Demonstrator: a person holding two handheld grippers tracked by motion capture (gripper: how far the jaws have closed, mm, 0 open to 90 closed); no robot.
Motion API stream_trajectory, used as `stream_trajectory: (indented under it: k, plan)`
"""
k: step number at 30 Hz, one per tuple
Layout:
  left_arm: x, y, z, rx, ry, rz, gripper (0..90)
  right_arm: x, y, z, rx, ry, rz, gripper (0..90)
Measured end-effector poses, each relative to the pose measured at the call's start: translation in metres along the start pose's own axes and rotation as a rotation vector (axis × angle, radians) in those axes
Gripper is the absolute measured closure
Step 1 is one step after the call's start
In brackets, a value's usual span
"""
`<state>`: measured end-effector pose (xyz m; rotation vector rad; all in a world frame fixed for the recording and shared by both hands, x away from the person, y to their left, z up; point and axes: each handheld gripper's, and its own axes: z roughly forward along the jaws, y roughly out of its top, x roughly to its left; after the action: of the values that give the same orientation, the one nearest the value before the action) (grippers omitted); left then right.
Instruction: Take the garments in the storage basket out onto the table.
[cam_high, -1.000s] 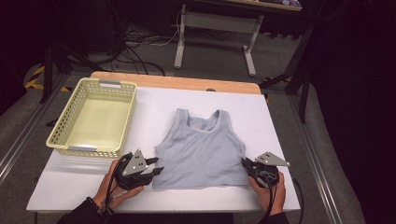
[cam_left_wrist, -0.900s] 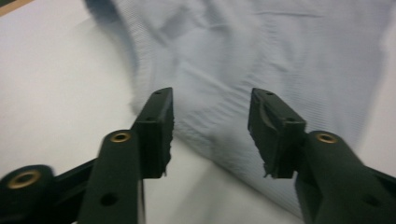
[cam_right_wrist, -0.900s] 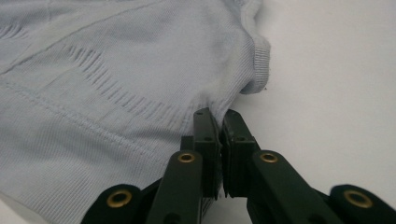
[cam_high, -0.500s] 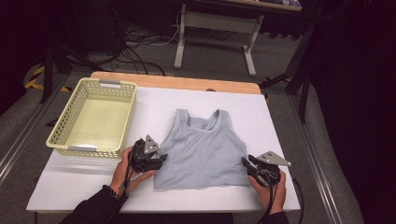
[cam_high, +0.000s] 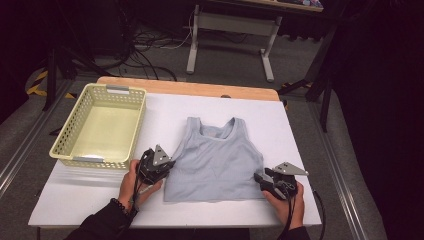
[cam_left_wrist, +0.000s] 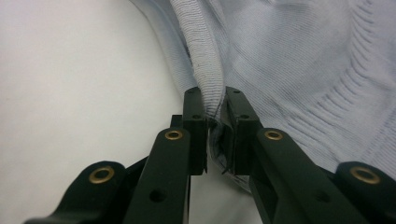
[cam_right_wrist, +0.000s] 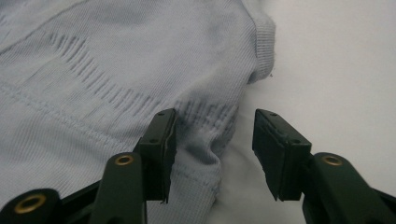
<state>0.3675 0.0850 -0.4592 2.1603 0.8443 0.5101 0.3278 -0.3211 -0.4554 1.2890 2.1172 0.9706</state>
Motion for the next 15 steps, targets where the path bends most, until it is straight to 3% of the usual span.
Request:
stream_trajectory:
  k: [4, 7, 15]
  plan:
    - [0.003, -0.002, -0.003, -0.001, 0.018, -0.025, 81.0, 0.004, 0.001, -0.001, -0.011, 0.008, -0.014, 53.3]
    - [0.003, -0.003, -0.004, -0.004, 0.029, -0.029, 78.5, 0.007, 0.003, -0.005, -0.048, 0.004, -0.025, 55.4]
    - [-0.005, 0.000, -0.018, -0.073, 0.062, 0.014, 65.2, 0.007, 0.008, -0.019, -0.150, -0.024, -0.032, 67.9]
